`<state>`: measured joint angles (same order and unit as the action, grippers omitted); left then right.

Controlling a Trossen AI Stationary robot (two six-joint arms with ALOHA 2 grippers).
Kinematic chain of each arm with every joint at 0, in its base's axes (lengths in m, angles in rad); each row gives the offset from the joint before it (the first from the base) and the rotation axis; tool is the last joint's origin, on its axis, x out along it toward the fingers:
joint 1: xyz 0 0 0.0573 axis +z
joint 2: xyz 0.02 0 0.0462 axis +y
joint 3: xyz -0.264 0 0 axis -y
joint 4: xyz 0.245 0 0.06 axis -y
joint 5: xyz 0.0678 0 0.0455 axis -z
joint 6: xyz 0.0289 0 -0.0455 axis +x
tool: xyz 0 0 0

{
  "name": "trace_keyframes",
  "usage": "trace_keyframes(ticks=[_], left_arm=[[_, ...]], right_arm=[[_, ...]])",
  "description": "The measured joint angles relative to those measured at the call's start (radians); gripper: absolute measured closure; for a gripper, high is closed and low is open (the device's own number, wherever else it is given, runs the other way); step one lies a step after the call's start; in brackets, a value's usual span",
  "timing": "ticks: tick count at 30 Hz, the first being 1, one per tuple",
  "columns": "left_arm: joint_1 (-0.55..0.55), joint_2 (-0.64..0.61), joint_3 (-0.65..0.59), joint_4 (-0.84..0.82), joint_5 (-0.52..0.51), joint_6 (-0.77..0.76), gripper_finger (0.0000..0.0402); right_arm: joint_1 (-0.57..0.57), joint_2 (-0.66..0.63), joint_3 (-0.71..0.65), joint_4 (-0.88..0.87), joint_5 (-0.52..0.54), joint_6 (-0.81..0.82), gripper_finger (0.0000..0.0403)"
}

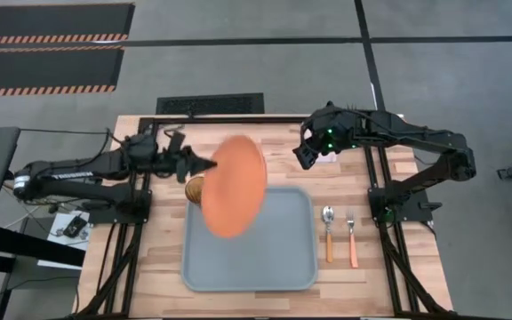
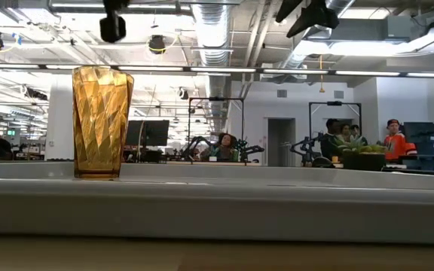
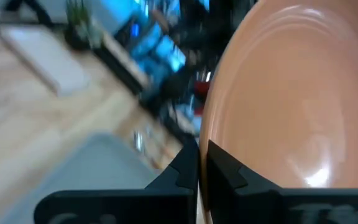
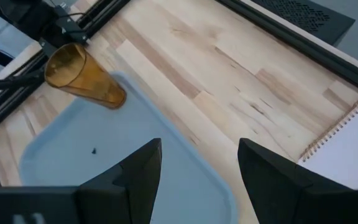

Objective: Pick and place plate/cup/fork/spoon on tray
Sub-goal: Put the orange plate on the serving tray

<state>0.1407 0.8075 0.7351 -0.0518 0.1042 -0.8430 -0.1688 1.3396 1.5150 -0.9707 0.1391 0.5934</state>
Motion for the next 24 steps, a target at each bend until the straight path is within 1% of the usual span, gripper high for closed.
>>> trace_keyframes(ticks=[1,3,4,8,9,11,13,17,20,22,24], left_arm=[[-0.039,0.007,0.027,-0.051,-0.019,-0.005,0.0401],[-0.133,0.012,0.079,-0.142,-0.093,-0.033,0.0401],[-0.18,0.016,0.111,-0.183,-0.153,-0.06,0.0401],[-0.347,0.02,0.233,-0.423,-0.432,-0.247,0.0401],[-0.387,0.027,0.256,-0.466,-0.485,-0.286,0.0401],[-0.464,0.049,0.293,-0.541,-0.555,-0.375,0.0401],[-0.535,0.078,0.312,-0.573,-0.578,-0.452,0.0401],[-0.658,0.15,0.316,-0.584,-0.6,-0.614,0.0401],[-0.753,0.193,0.316,-0.602,-0.661,-0.76,0.0401],[-0.815,0.218,0.316,-0.648,-0.713,-0.889,0.0401],[-0.875,0.249,0.316,-0.703,-0.741,-1.006,0.0401]], right_arm=[[0.0,0.0,0.0,0.001,0.0,0.0,0.0168],[0.001,0.0,0.0,-0.009,0.0,0.0,0.0168],[0.003,0.0,0.0,-0.014,0.0,0.0,0.0168],[0.007,0.0,0.0,-0.02,0.001,-0.003,0.0168],[0.011,0.0,0.0,-0.021,0.001,-0.003,0.0168],[0.018,-0.001,0.0,-0.021,0.002,-0.007,0.0168],[0.019,-0.001,0.0,-0.02,0.001,-0.018,0.0168],[0.023,-0.001,0.0,-0.021,0.002,-0.019,0.0168],[0.025,-0.001,0.0,-0.022,0.001,-0.025,0.0168],[0.027,-0.001,0.0,-0.025,-0.003,-0.027,0.0168],[0.034,-0.001,0.0,-0.024,-0.002,-0.029,0.0168]])
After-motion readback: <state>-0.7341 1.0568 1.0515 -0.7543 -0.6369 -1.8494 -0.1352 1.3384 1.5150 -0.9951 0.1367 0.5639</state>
